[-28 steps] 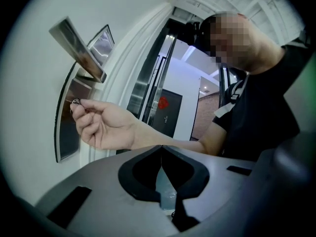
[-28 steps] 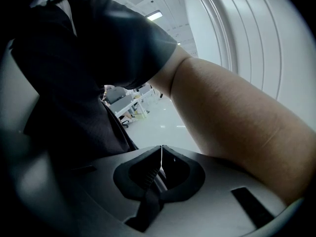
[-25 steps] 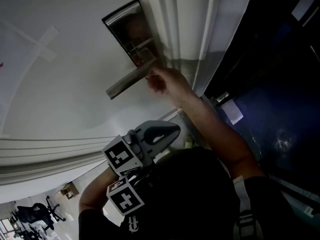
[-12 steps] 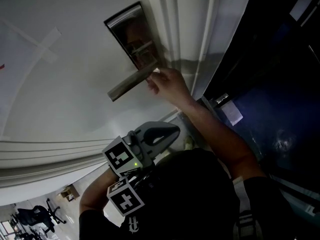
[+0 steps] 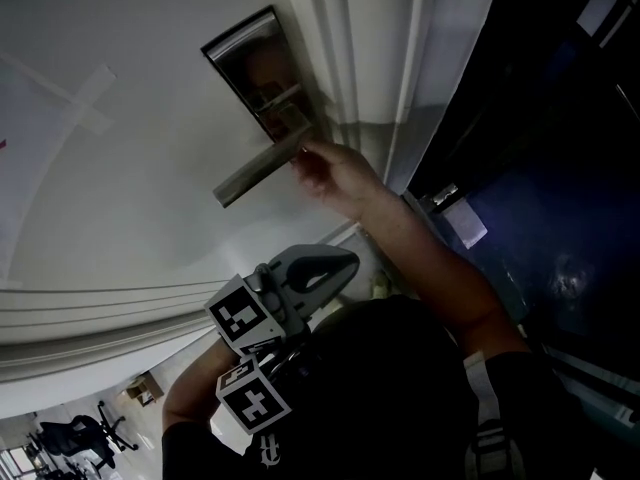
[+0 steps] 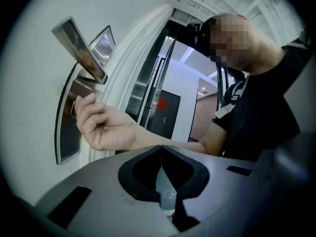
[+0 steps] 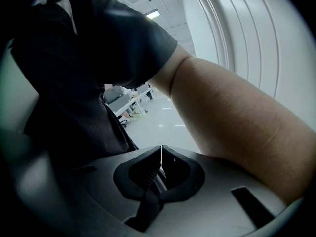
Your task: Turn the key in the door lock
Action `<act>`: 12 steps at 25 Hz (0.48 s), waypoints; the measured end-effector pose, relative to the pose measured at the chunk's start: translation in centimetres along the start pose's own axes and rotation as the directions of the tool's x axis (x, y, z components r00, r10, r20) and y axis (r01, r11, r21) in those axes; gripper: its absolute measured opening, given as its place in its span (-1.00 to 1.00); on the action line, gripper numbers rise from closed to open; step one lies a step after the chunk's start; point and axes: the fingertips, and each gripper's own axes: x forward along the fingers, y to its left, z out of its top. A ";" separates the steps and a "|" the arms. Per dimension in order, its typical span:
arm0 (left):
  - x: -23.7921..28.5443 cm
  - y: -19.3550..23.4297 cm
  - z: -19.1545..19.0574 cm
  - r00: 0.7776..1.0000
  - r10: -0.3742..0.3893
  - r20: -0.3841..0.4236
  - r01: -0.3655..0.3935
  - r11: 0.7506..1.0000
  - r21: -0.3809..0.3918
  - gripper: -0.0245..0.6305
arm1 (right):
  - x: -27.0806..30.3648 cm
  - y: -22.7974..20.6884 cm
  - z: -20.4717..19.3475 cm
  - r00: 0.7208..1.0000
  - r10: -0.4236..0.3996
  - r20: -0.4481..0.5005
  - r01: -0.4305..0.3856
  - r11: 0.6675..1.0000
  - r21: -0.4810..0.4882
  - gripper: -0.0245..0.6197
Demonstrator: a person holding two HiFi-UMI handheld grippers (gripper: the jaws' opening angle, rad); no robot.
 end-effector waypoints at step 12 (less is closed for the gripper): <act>0.0 0.0 -0.2 1.000 0.002 -0.002 -0.002 1.000 -0.004 -0.91 | 0.1 0.1 0.0 1.000 0.006 0.005 -0.006 1.000 0.002 -0.87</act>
